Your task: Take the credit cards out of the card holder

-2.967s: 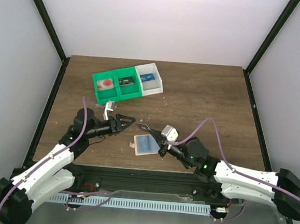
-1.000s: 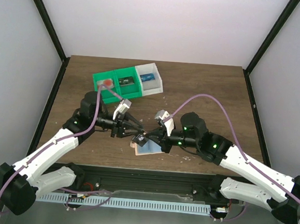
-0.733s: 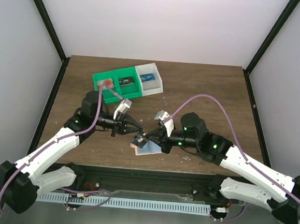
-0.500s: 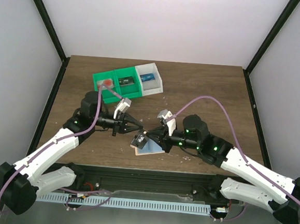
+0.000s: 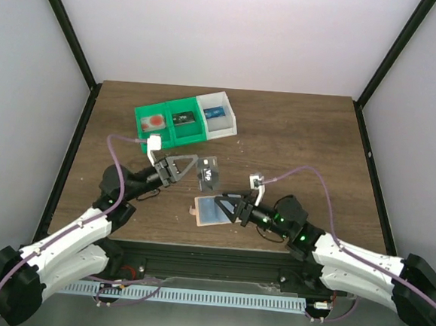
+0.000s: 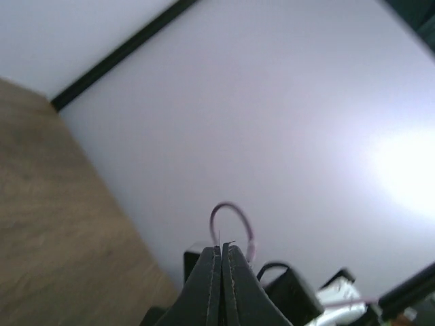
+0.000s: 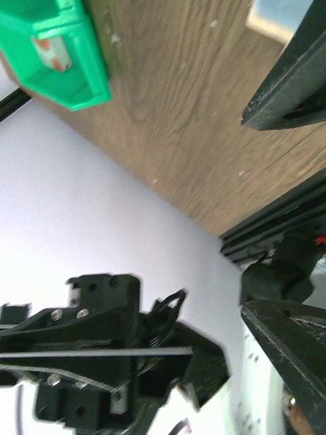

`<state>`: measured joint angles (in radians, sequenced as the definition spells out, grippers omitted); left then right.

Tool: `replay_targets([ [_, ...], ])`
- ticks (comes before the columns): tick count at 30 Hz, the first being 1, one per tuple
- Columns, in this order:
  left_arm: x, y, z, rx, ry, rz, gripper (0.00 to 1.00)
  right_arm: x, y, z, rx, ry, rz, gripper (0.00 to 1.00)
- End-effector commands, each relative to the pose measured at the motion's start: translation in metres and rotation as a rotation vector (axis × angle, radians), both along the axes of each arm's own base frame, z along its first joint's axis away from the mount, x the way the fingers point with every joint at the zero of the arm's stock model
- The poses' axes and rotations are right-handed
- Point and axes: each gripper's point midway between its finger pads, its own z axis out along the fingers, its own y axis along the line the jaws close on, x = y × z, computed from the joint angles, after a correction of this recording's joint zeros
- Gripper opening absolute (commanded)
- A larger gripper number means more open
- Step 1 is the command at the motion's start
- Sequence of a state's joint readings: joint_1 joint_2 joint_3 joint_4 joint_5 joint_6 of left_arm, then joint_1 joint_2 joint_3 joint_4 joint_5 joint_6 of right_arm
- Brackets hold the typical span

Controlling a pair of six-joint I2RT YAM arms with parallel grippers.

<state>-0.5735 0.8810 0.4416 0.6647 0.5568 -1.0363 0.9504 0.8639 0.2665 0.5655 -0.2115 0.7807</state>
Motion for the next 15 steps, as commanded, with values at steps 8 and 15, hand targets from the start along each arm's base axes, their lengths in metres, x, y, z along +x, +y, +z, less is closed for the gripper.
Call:
replay_targets([
  [8, 0.007, 0.024, 0.023, -0.249, 0.049, 0.135, 0.00, 0.012, 0.017, 0.113, 0.361, -0.049, 0.033, 0.68],
  [15, -0.002, 0.008, 0.005, -0.136, 0.050, 0.046, 0.30, -0.001, 0.024, 0.117, 0.305, -0.114, 0.119, 0.01],
])
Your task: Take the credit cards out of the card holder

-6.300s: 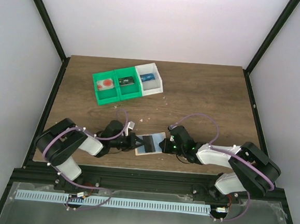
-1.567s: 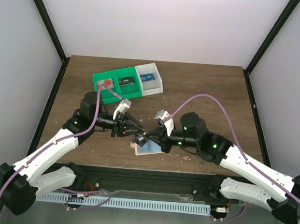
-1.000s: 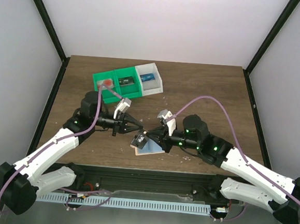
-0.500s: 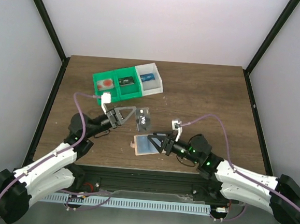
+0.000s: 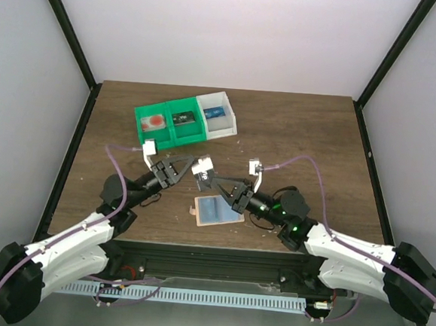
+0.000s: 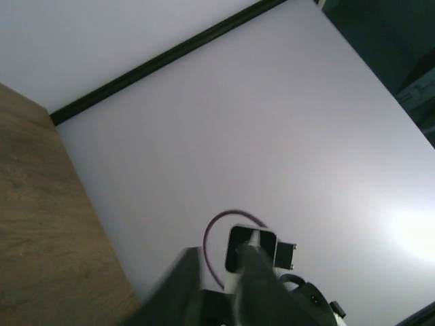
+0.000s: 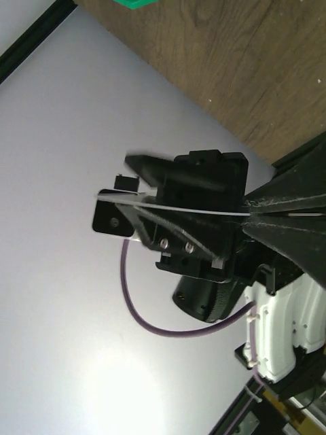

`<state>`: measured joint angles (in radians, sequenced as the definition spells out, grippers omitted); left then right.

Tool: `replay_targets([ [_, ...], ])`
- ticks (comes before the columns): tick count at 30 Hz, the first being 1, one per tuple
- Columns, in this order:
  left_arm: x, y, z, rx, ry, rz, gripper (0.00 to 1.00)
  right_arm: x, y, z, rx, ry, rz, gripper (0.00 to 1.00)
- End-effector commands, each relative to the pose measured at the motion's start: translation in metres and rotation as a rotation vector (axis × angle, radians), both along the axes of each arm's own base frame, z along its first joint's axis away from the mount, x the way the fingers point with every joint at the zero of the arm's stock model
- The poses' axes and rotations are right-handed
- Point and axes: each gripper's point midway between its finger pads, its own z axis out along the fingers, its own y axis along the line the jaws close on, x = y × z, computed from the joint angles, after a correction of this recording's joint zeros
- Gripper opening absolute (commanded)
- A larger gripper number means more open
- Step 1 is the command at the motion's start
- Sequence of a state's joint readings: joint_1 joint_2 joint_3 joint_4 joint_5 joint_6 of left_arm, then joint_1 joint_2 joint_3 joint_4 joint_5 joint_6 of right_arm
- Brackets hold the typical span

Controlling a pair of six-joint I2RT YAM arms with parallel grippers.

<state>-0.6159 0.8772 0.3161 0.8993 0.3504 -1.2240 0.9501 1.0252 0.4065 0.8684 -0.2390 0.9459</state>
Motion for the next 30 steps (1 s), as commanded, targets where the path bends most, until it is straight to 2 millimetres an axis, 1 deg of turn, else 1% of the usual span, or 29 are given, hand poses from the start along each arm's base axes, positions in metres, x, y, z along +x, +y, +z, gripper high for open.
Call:
replay_targets([
  [1, -0.009, -0.015, 0.000, 0.144, -0.043, -0.083, 0.42, -0.016, 0.001, 0.030, -0.026, -0.144, 0.081, 0.01],
  [2, -0.013, -0.020, -0.004, 0.229, -0.064, -0.111, 0.48, -0.021, 0.001, 0.029, -0.078, -0.180, 0.112, 0.00],
  [3, -0.020, -0.023, -0.008, 0.301, -0.092, -0.145, 0.50, -0.025, 0.001, 0.024, -0.146, -0.204, 0.144, 0.00],
  [4, -0.029, -0.025, -0.009, 0.347, -0.126, -0.182, 0.52, -0.024, -0.001, 0.016, -0.213, -0.205, 0.141, 0.01],
  [5, -0.038, -0.024, -0.012, 0.382, -0.146, -0.216, 0.52, -0.028, -0.004, 0.003, -0.280, -0.197, 0.151, 0.00],
  [7, -0.053, -0.021, -0.015, 0.429, -0.178, -0.264, 0.53, -0.042, -0.011, -0.006, -0.332, -0.218, 0.195, 0.01],
  [8, -0.060, -0.019, -0.019, 0.456, -0.186, -0.284, 0.51, -0.049, -0.014, -0.008, -0.349, -0.227, 0.224, 0.01],
  [11, -0.077, -0.014, -0.019, 0.492, -0.221, -0.329, 0.45, -0.064, -0.017, -0.011, -0.408, -0.221, 0.299, 0.00],
  [15, -0.090, -0.015, -0.021, 0.528, -0.254, -0.403, 0.42, -0.068, -0.016, -0.013, -0.467, -0.223, 0.350, 0.01],
  [19, -0.103, -0.018, -0.022, 0.534, -0.274, -0.494, 0.42, -0.071, -0.013, -0.011, -0.475, -0.231, 0.383, 0.00],
  [23, -0.109, -0.019, -0.025, 0.543, -0.279, -0.539, 0.41, -0.073, -0.011, -0.013, -0.484, -0.235, 0.403, 0.00],
  [29, -0.110, -0.020, -0.035, 0.547, -0.263, -0.576, 0.28, -0.074, -0.014, -0.011, -0.487, -0.246, 0.397, 0.00],
  [30, -0.110, -0.020, -0.035, 0.546, -0.265, -0.578, 0.23, -0.074, -0.015, -0.012, -0.491, -0.246, 0.397, 0.00],
])
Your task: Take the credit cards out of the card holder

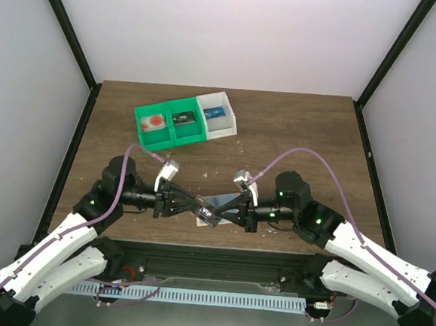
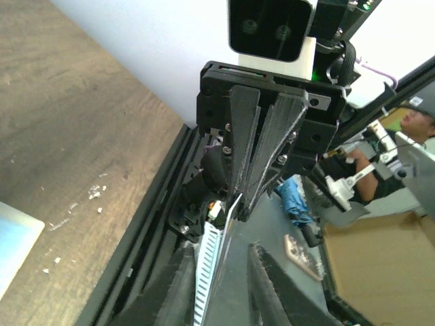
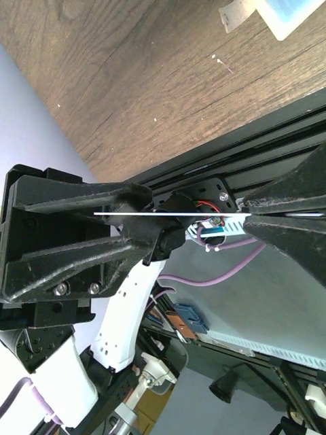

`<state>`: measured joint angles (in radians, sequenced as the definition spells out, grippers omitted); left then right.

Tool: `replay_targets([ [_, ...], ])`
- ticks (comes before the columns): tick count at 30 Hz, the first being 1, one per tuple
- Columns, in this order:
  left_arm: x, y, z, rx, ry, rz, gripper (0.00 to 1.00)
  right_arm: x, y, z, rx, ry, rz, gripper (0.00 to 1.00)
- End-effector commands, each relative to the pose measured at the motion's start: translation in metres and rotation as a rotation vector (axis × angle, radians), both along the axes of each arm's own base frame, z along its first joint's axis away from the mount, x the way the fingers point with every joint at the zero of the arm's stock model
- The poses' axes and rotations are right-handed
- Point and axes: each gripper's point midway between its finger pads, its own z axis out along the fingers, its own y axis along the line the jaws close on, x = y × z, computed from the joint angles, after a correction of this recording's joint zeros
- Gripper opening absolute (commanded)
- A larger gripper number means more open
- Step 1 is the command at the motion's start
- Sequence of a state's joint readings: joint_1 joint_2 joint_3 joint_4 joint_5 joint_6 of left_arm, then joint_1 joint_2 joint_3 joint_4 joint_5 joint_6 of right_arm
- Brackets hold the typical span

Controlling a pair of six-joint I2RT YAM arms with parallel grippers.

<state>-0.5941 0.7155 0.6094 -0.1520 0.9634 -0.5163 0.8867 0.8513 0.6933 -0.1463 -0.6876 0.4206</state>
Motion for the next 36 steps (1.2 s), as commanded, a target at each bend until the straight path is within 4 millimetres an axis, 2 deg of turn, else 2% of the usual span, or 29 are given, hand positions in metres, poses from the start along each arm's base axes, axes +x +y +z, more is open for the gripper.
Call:
replay_targets([
  [1, -0.005, 0.000, 0.003, -0.009, -0.018, -0.043, 0.17, -0.005, -0.003, 0.022, 0.030, -0.048, 0.024, 0.00],
  [4, -0.004, 0.000, 0.007, -0.026, -0.028, -0.039, 0.00, -0.005, -0.002, 0.020, 0.025, -0.042, 0.031, 0.01],
  [6, 0.001, 0.000, 0.008, -0.028, -0.038, -0.016, 0.00, -0.002, -0.002, 0.021, 0.023, -0.048, 0.012, 0.01],
  [7, 0.006, 0.001, 0.006, -0.022, -0.044, 0.014, 0.00, 0.001, -0.003, 0.022, 0.022, -0.053, -0.008, 0.07],
  [9, 0.022, 0.006, 0.000, 0.000, -0.045, 0.105, 0.00, 0.008, -0.006, 0.026, 0.032, -0.073, -0.062, 0.42],
  [12, 0.048, 0.018, -0.004, -0.004, -0.015, 0.223, 0.00, 0.019, -0.017, 0.033, 0.060, -0.104, -0.170, 0.61],
  [16, 0.091, 0.035, -0.008, 0.017, 0.028, 0.399, 0.00, 0.023, -0.033, 0.046, 0.121, -0.139, -0.263, 0.98],
  [18, 0.115, 0.046, -0.008, 0.022, 0.053, 0.498, 0.00, 0.024, -0.037, 0.047, 0.136, -0.135, -0.287, 1.00],
  [21, 0.159, 0.072, -0.011, 0.023, 0.119, 0.688, 0.00, 0.022, -0.039, 0.042, 0.146, -0.111, -0.293, 1.00],
  [25, 0.219, 0.120, -0.031, -0.008, 0.245, 0.946, 0.00, 0.021, -0.040, 0.035, 0.149, -0.069, -0.298, 1.00],
  [29, 0.274, 0.151, -0.045, 0.009, 0.260, 1.087, 0.00, 0.019, -0.041, 0.030, 0.152, -0.023, -0.297, 1.00],
  [32, 0.313, 0.159, -0.058, 0.017, 0.291, 1.106, 0.00, 0.017, -0.042, 0.030, 0.158, -0.006, -0.297, 1.00],
  [36, 0.355, 0.151, -0.060, -0.012, 0.311, 1.053, 0.00, 0.016, -0.042, 0.033, 0.178, 0.007, -0.291, 1.00],
])
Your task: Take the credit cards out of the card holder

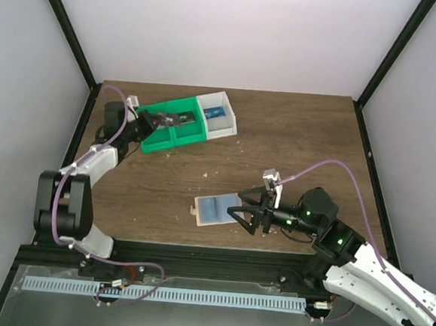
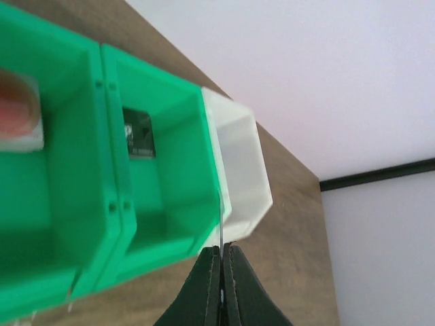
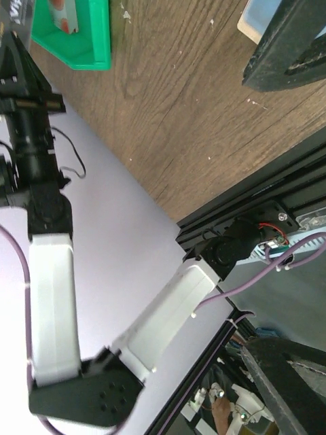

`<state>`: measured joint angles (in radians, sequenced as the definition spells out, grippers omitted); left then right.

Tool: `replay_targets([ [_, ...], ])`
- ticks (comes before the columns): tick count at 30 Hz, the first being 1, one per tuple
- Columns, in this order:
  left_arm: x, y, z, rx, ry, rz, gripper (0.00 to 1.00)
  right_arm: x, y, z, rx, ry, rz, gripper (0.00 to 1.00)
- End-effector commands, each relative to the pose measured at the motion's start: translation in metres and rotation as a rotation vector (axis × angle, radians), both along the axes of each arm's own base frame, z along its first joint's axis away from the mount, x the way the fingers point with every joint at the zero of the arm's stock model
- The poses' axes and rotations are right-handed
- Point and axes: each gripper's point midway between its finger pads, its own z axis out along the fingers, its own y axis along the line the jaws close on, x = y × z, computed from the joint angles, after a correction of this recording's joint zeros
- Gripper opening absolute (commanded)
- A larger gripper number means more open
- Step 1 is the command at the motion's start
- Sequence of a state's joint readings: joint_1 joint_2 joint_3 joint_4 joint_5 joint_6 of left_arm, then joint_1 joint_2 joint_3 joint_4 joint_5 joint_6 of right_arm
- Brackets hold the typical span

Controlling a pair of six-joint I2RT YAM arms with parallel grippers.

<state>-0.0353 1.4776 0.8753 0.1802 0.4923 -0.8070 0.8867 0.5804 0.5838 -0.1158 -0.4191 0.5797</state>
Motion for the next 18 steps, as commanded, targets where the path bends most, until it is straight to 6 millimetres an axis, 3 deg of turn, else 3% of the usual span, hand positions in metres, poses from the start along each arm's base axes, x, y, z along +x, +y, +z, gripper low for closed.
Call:
replay_targets([
  [1, 0.048, -0.002, 0.022, -0.037, -0.087, -0.005, 0.00, -0.001, -0.001, 0.011, 0.050, 0.009, 0.000, 1.00],
  [5, 0.081, 0.000, 0.010, -0.029, -0.056, 0.016, 0.00, 0.002, 0.001, 0.009, 0.050, 0.023, -0.010, 1.00],
  [11, 0.114, -0.004, -0.020, 0.022, 0.008, 0.041, 0.00, 0.003, 0.001, 0.012, 0.054, 0.026, -0.012, 1.00],
  [18, 0.130, -0.012, -0.052, 0.063, 0.076, 0.047, 0.00, 0.001, 0.001, 0.013, 0.048, 0.031, -0.006, 1.00],
])
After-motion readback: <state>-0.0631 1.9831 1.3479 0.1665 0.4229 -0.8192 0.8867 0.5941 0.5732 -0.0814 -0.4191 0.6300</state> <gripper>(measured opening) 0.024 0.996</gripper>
